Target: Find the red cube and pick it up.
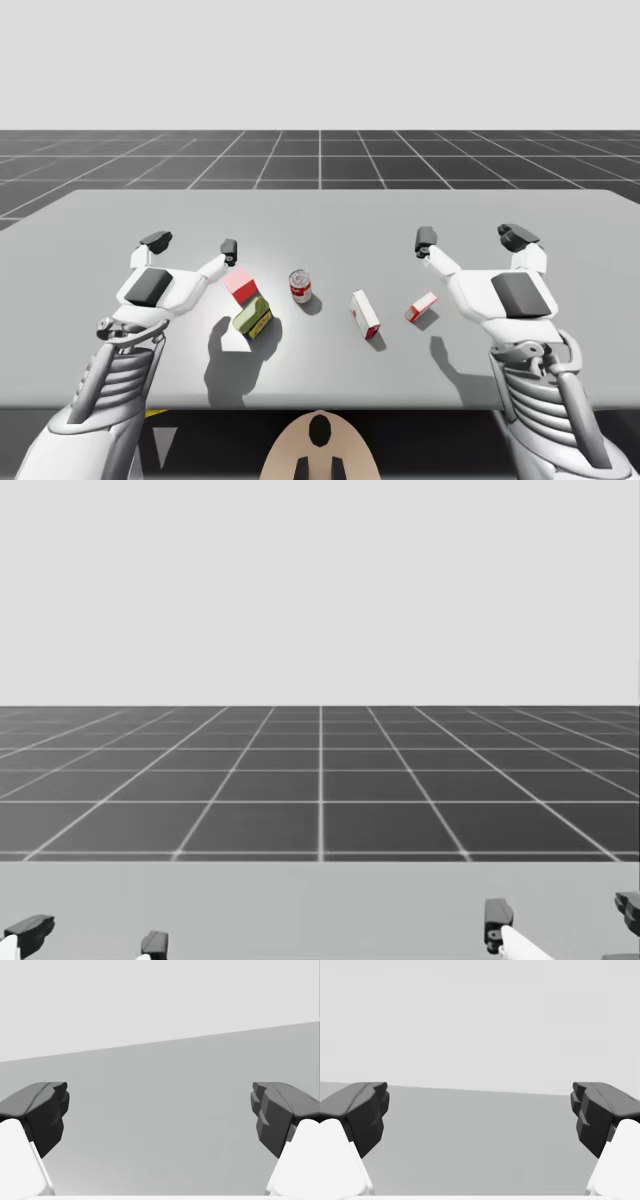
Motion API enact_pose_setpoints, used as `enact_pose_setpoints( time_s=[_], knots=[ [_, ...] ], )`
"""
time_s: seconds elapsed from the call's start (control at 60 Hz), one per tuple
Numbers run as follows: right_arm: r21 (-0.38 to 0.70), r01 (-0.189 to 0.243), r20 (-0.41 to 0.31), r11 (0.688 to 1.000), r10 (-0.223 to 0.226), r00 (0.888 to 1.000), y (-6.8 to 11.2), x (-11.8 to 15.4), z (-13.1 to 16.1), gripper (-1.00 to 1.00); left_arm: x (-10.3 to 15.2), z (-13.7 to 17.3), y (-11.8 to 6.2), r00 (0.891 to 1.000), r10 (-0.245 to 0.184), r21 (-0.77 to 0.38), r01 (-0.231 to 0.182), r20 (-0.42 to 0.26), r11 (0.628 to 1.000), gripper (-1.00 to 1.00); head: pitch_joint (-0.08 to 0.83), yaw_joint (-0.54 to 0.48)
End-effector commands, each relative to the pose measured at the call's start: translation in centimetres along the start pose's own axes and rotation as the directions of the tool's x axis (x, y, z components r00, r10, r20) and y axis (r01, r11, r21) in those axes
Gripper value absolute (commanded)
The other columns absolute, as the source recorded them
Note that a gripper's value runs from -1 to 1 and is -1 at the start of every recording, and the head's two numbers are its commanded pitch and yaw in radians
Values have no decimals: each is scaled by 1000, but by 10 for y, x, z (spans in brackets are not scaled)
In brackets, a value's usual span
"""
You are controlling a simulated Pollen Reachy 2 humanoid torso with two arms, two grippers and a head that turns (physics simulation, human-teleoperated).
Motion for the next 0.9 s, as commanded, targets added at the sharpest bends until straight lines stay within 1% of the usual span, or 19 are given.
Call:
enact_pose_setpoints(
  time_s=[0.017, 0.05, 0.133, 0.15, 0.217, 0.233, 0.383, 0.483, 0.6, 0.617, 0.667, 0.733, 0.833, 0.85, 0.9],
  knots=[
    [-11, 4, 20, 1000, -4, 1000, 2, -2, 2, -1000, 0, 0, 0, 1000, -1, -2, 1, 0, 1000, -1000, 7, -1],
    [-20, 13, 14, 1000, -12, 1000, 2, -1, 2, -1000, 0, 0, 0, 1000, -1, -2, 1, 0, 1000, -1000, 7, -1],
    [-1, 14, 6, 1000, -14, 1000, 3, 0, 2, -1000, 0, 0, 0, 1000, 0, -2, 0, -1, 1000, -1000, 19, -1],
    [-11, 9, 0, 1000, -9, 1000, 3, 0, 1, -1000, 0, 0, 0, 1000, -1, -2, 1, 0, 1000, -1000, 27, -1],
    [6, 10, -16, 1000, -10, 1000, 2, -1, 1, -1000, 0, 0, 0, 1000, 0, -1, 0, -1, 1000, -1000, 63, 1],
    [3, 11, -17, 1000, -11, 1000, 2, -1, 0, -1000, 0, 0, 0, 1000, 0, -2, 0, -1, 1000, -1000, 89, 5],
    [-6, -1, -17, 1000, 1, 1000, 2, -1, 0, -1000, 0, 0, 0, 1000, -1, -1, 1, -1, 1000, -1000, 202, 16],
    [-7, -9, -16, 1000, 9, 1000, 2, -1, 0, -1000, 0, 0, 1, 1000, -2, 0, 2, 0, 1000, -1000, 297, 22],
    [-5, -15, -17, 1000, 15, 1000, 2, -2, -1, -1000, 0, -1, 1, 1000, -3, -1, 3, -1, 1000, -1000, 368, 29],
    [-3, -16, -18, 1000, 16, 1000, 2, -2, -1, -1000, 0, -1, 1, 1000, -3, -1, 3, -1, 1000, -1000, 390, 35],
    [-1, -19, -20, 1000, 19, 1000, 3, -2, -1, -1000, 0, -1, 1, 1000, -4, -2, 4, -1, 1000, -1000, 413, 45],
    [3, -22, -21, 1000, 22, 1000, 3, -2, -1, -1000, 0, -1, 2, 1000, -3, -2, 3, -1, 1000, -1000, 468, 78],
    [9, -25, -22, 1000, 26, 999, 4, -2, -1, -1000, 1, -1, 2, 1000, -3, -1, 3, -2, 1000, -1000, 520, 128],
    [12, -28, -22, 1000, 28, 999, 4, -2, 0, -1000, 1, -1, 2, 1000, -3, -1, 3, -2, 1000, -1000, 535, 150],
    [16, -29, -23, 999, 29, 999, 4, -2, 0, -1000, 1, -1, 2, 1000, -3, -2, 3, -3, 1000, -1000, 548, 173]
  ],
)
